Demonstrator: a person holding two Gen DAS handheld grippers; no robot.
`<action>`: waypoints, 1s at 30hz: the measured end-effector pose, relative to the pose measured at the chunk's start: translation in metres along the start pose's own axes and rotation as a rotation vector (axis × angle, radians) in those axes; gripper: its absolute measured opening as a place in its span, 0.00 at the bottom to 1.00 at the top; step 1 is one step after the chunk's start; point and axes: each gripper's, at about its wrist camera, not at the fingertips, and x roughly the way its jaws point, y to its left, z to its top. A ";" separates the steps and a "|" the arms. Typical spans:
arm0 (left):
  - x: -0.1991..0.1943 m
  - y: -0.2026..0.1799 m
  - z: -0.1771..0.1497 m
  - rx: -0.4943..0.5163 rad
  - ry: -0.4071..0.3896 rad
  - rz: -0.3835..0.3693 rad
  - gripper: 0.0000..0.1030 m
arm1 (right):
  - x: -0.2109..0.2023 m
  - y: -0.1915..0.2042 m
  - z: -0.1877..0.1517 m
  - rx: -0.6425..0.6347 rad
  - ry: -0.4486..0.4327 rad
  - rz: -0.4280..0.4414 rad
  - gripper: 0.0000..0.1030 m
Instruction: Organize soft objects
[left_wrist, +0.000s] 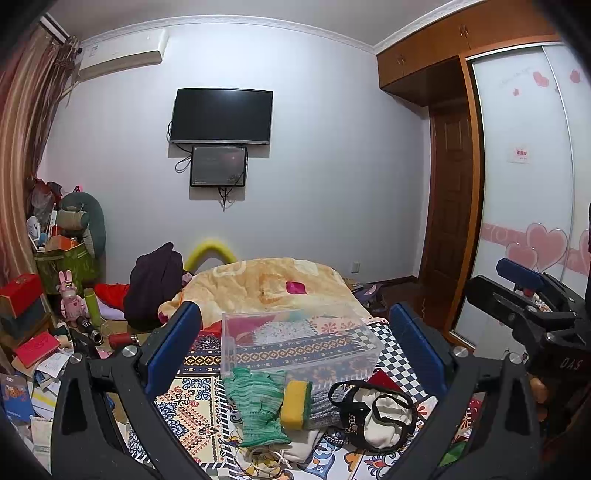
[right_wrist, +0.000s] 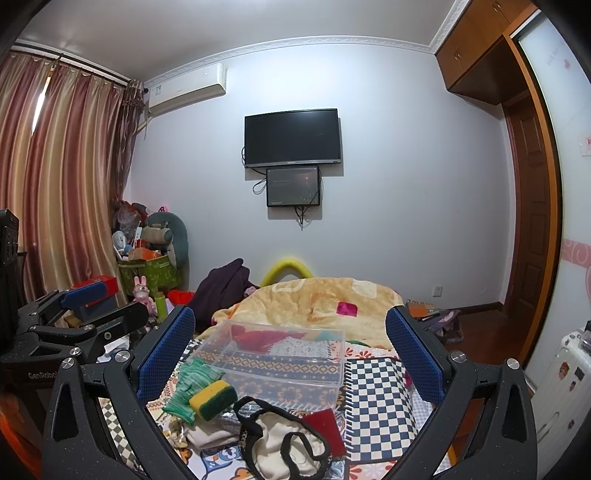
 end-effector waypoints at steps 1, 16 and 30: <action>0.000 0.000 0.000 0.001 0.001 0.000 1.00 | -0.003 0.000 0.004 0.000 -0.001 -0.001 1.00; 0.001 -0.001 0.001 0.001 -0.002 -0.002 1.00 | -0.010 -0.001 0.013 0.003 -0.005 0.003 1.00; 0.000 -0.003 0.005 0.000 -0.005 -0.004 1.00 | -0.007 0.000 0.011 0.005 -0.009 0.002 1.00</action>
